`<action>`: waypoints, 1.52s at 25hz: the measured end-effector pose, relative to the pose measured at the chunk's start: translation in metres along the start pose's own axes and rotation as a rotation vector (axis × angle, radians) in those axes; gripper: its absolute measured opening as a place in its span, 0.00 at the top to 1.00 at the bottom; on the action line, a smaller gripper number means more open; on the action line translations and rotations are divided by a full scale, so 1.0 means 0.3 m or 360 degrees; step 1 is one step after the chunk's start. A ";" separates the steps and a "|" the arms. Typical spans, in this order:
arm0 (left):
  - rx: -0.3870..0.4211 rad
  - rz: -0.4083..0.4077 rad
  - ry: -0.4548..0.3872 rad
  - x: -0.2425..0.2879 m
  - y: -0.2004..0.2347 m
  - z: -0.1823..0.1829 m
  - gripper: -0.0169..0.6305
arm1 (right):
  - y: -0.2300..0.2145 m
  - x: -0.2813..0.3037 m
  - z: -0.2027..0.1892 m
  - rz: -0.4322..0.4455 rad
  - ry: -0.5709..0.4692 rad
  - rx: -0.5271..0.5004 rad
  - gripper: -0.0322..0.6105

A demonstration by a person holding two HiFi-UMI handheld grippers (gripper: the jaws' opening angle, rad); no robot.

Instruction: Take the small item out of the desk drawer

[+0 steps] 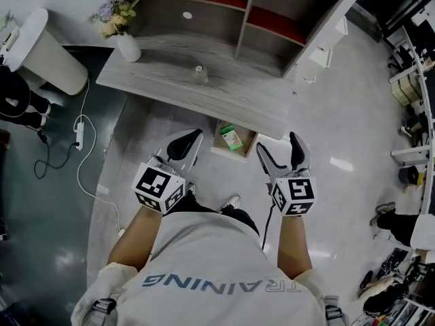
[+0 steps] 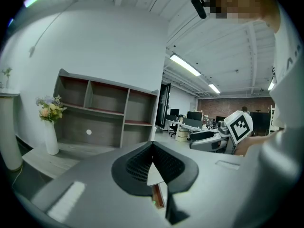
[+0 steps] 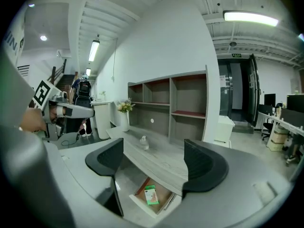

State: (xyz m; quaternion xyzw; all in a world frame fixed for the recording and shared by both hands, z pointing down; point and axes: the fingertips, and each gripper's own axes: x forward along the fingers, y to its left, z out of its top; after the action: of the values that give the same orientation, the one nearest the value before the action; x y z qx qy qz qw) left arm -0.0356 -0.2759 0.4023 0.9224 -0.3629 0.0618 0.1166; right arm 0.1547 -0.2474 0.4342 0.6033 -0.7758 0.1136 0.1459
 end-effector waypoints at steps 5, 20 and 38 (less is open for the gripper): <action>-0.0037 0.0008 0.0033 0.000 0.019 -0.034 0.97 | 0.041 0.070 -0.162 0.0043 0.0245 -0.0030 0.30; -0.0118 0.0037 0.0207 0.044 0.180 -0.307 0.97 | 0.129 0.446 -0.779 -0.0072 0.0738 -0.0144 0.33; -0.0297 0.0085 0.0423 0.119 0.397 -0.656 0.97 | 0.067 0.882 -1.402 -0.0340 0.1243 -0.0375 0.32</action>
State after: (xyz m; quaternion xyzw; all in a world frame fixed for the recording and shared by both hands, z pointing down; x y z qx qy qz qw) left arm -0.0969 -0.3327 0.6198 0.8813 -0.3730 0.1523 0.2471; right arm 0.1120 -0.3332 0.9222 0.5713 -0.6029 0.2285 0.5079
